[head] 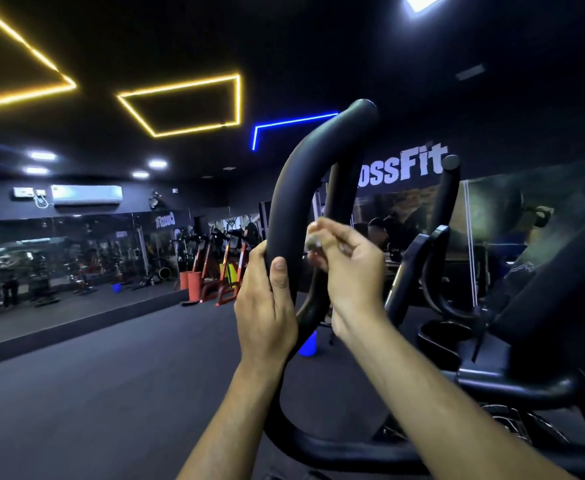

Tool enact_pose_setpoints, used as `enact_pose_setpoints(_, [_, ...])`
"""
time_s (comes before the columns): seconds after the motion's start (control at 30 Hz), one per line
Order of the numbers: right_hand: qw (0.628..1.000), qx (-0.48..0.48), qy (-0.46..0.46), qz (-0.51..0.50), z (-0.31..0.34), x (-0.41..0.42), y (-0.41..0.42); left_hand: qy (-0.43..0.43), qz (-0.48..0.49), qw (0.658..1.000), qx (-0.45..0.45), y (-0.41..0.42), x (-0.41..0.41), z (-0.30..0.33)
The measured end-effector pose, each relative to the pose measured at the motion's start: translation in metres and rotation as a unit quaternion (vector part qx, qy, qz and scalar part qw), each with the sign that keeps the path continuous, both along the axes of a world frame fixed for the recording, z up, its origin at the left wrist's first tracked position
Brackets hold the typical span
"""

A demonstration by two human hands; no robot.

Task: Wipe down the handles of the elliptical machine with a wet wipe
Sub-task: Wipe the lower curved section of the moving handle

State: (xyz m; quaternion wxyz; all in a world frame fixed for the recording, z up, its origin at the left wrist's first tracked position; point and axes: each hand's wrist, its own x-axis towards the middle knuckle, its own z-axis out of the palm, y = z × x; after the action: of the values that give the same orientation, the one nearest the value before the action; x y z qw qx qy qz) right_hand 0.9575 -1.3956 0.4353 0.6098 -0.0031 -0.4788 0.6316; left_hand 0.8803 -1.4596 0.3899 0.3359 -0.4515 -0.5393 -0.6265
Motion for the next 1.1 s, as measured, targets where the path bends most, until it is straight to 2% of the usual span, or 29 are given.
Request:
enact_pose_setpoints(0.17, [0.99, -0.047, 0.127, 0.043, 0.045, 0.009, -0.004, 0.007, -0.002, 1.0, -0.001, 0.0, -0.002, 0.002])
enact_pose_setpoints(0.27, [0.98, -0.105, 0.156, 0.068, 0.058, 0.014, -0.013, 0.005, -0.018, 1.0, -0.012, 0.0, -0.002, 0.003])
enact_pose_setpoints(0.4, [0.948, -0.166, 0.208, 0.175, 0.077, 0.018, -0.031, 0.005, -0.033, 0.999, -0.003, -0.004, 0.0, 0.021])
enact_pose_setpoints(0.47, [0.95, -0.167, 0.211, 0.159, 0.081, 0.013, -0.036, 0.004, -0.047, 0.999, -0.001, -0.005, 0.005, 0.034])
enact_pose_setpoints(0.53, [0.971, -0.131, 0.186, 0.08, 0.071, 0.001, -0.039, 0.004, -0.055, 0.998, -0.009, -0.004, 0.007, 0.039])
enact_pose_setpoints(0.6, [0.99, -0.057, 0.128, -0.022, 0.049, -0.005, -0.039, 0.008, -0.056, 0.998, -0.004, -0.003, 0.006, 0.036])
enact_pose_setpoints(0.67, [0.993, 0.019, 0.082, -0.078, 0.026, -0.004, -0.034, 0.015, -0.054, 0.998, 0.0, -0.002, 0.004, 0.033])
enact_pose_setpoints(0.87, [0.982, 0.157, 0.024, -0.1, -0.011, 0.007, -0.02, 0.02, -0.029, 0.999, 0.003, -0.003, 0.005, 0.031])
enact_pose_setpoints(1.1, [0.972, 0.185, -0.063, -0.131, -0.067, 0.0, -0.015, 0.03, -0.021, 0.999, 0.012, -0.003, 0.008, 0.028])
